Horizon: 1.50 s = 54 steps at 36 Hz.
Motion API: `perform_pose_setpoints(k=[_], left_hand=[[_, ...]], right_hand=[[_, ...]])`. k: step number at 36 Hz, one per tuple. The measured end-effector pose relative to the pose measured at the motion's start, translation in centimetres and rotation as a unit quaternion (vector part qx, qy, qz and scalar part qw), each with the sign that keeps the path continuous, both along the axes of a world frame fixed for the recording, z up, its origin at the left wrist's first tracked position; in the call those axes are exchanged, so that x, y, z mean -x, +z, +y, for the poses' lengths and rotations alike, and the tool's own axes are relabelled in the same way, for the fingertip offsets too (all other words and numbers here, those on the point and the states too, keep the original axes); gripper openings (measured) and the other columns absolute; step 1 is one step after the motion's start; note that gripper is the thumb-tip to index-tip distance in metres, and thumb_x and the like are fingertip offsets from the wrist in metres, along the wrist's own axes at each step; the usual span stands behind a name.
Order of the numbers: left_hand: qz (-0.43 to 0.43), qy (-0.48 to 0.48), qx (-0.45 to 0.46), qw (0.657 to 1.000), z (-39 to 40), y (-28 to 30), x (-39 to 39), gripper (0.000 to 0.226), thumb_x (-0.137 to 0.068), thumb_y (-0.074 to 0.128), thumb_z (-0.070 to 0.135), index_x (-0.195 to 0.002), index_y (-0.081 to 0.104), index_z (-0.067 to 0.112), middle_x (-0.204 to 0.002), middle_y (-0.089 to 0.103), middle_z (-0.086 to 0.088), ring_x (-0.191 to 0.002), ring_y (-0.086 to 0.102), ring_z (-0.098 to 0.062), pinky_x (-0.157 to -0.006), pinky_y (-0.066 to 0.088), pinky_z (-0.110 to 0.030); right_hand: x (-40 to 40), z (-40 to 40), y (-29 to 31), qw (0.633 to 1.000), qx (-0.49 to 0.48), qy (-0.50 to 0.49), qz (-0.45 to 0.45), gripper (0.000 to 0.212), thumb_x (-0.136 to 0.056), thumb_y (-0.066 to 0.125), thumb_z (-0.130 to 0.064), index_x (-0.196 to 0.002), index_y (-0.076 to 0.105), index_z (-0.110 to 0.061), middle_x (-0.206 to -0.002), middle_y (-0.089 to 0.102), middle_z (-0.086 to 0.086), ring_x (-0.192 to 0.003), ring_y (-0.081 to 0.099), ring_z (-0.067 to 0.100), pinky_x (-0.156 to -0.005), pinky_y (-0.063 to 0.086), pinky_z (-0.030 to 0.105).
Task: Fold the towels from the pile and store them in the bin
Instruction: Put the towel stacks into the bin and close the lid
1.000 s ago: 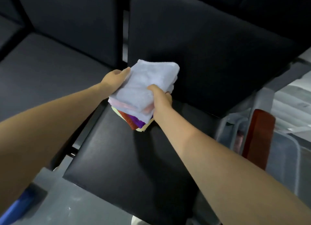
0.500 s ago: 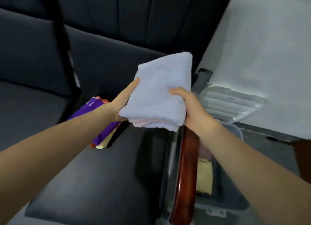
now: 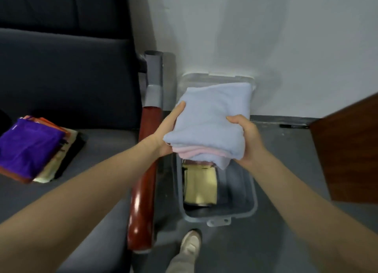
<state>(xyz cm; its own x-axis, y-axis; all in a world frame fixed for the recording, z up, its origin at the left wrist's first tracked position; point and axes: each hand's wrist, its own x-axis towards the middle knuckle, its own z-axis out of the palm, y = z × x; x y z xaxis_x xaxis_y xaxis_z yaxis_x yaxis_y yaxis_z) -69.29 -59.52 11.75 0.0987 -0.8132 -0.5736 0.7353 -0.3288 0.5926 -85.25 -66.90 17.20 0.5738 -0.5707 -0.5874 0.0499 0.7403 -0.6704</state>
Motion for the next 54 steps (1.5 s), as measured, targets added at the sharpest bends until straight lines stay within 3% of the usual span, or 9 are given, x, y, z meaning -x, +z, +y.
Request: perform_pose_setpoints(k=[4, 10, 16, 21, 28, 33, 39, 46, 54], left_hand=[[0.061, 0.004, 0.007, 0.998, -3.3, -1.1, 4.1, 0.053, -0.079, 0.062, 0.064, -0.107, 0.075, 0.021, -0.110, 0.070, -0.008, -0.106, 0.064, -0.023, -0.103, 0.044, -0.039], [-0.009, -0.051, -0.004, 0.999, -7.9, -1.1, 8.7, 0.047, -0.087, 0.055, 0.059, -0.108, 0.069, 0.020, -0.104, 0.073, -0.008, -0.095, 0.069, -0.022, -0.087, 0.050, -0.036], [-0.059, -0.118, -0.078, 0.988, -10.0, -4.4, 10.5, 0.048, -0.086, 0.064, 0.049, -0.119, 0.064, 0.014, -0.114, 0.071, -0.010, -0.105, 0.067, -0.025, -0.091, 0.051, -0.037], [-0.120, -0.173, -0.142, 0.967, -9.7, -10.2, 11.2, 0.041, -0.089, 0.065, 0.039, -0.123, 0.060, 0.018, -0.111, 0.072, -0.002, -0.099, 0.069, -0.019, -0.079, 0.054, -0.030], [-0.180, -0.084, -0.226, 0.954, -7.4, -23.0, 13.5, 0.037, -0.086, 0.071, 0.021, -0.120, 0.058, 0.014, -0.107, 0.066, 0.000, -0.093, 0.064, -0.016, -0.074, 0.053, -0.027], [-0.238, -0.055, -0.266, 0.932, -4.9, -31.9, 15.1, 0.058, -0.080, 0.073, 0.014, -0.133, 0.049, 0.009, -0.122, 0.059, -0.003, -0.111, 0.058, -0.025, -0.096, 0.049, -0.038], [-0.301, -0.208, -0.386, 0.847, -0.8, -39.7, 15.6, 0.044, -0.096, 0.049, 0.021, -0.137, 0.047, 0.004, -0.133, 0.054, -0.016, -0.118, 0.055, -0.033, -0.092, 0.045, -0.030], [-0.328, -0.218, -0.339, 0.854, -1.5, -35.9, 14.4, 0.051, -0.100, 0.044, 0.025, -0.148, 0.032, 0.014, -0.139, 0.051, -0.008, -0.119, 0.054, -0.028, -0.079, 0.040, -0.020], [-0.392, -0.116, -0.186, 0.893, -5.3, -25.2, 7.8, 0.047, -0.093, 0.049, 0.030, -0.138, 0.045, 0.016, -0.111, 0.064, -0.007, -0.096, 0.065, -0.020, -0.088, 0.054, -0.040]], right_hand=[[4.5, -2.7, 0.5, 0.999, -0.004, -0.015, 0.030, 0.021, -0.095, 0.045, -0.016, -0.091, 0.064, -0.007, -0.072, 0.072, 0.006, -0.065, 0.070, 0.018, -0.055, 0.054, 0.022], [11.0, -7.2, 0.1, 0.997, 0.000, -0.031, 0.069, 0.023, -0.095, 0.044, -0.015, -0.082, 0.062, -0.009, -0.063, 0.067, 0.003, -0.055, 0.066, 0.014, -0.048, 0.049, 0.018], [14.7, -9.9, -4.9, 0.987, -0.028, 0.022, 0.155, 0.023, -0.090, 0.052, -0.015, -0.107, 0.067, -0.012, -0.092, 0.074, 0.007, -0.079, 0.071, 0.021, -0.066, 0.057, 0.030], [15.2, -10.5, -12.8, 0.970, -0.003, 0.043, 0.239, 0.046, -0.075, 0.064, -0.005, -0.121, 0.064, -0.003, -0.115, 0.070, 0.013, -0.111, 0.064, 0.031, -0.096, 0.052, 0.040], [15.2, -10.2, -27.1, 0.949, 0.018, 0.093, 0.300, 0.055, -0.060, 0.065, -0.006, -0.115, 0.067, 0.002, -0.115, 0.068, 0.021, -0.104, 0.065, 0.036, -0.083, 0.052, 0.037], [15.0, -8.1, -38.1, 0.940, -0.012, 0.092, 0.329, 0.070, -0.050, 0.062, -0.009, -0.120, 0.064, -0.005, -0.109, 0.067, 0.015, -0.100, 0.063, 0.034, -0.081, 0.054, 0.039], [16.5, -2.7, -47.4, 0.874, -0.012, 0.213, 0.436, 0.037, -0.091, 0.054, -0.004, -0.128, 0.056, -0.002, -0.120, 0.059, 0.014, -0.104, 0.054, 0.031, -0.101, 0.046, 0.047], [15.9, 1.1, -44.3, 0.866, 0.000, 0.157, 0.475, 0.040, -0.097, 0.048, -0.015, -0.136, 0.049, -0.006, -0.122, 0.051, 0.010, -0.102, 0.049, 0.026, -0.084, 0.040, 0.031], [6.2, -0.3, -32.2, 0.934, 0.009, -0.062, 0.353, 0.026, -0.099, 0.047, -0.015, -0.124, 0.055, -0.015, -0.100, 0.061, 0.008, -0.072, 0.056, 0.014, -0.061, 0.042, 0.025]])
